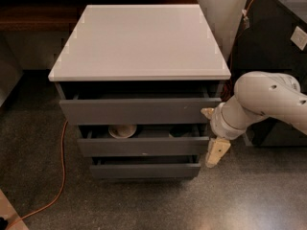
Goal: Pick apple from middle drawer and place on counter
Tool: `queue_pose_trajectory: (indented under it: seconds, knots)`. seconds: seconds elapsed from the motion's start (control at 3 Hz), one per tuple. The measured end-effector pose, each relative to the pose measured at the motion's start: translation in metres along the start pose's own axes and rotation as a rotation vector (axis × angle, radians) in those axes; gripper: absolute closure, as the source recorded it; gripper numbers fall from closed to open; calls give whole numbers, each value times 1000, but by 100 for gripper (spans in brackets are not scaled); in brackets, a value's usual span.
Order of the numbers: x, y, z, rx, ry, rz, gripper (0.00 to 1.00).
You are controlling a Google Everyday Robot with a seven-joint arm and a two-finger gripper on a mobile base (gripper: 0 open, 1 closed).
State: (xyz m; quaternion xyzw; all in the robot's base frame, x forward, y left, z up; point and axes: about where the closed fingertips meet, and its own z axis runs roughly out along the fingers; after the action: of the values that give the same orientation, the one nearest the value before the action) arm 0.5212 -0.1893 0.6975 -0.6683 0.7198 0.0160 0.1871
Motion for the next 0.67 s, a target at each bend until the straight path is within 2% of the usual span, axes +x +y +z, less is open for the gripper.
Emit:
queue_pose_trajectory:
  seconds: [0.33,0.67]
  knots:
    - [7,-1,28,-17,-19,-37,0]
    - [14,-7,67,-13,-57,-84,0]
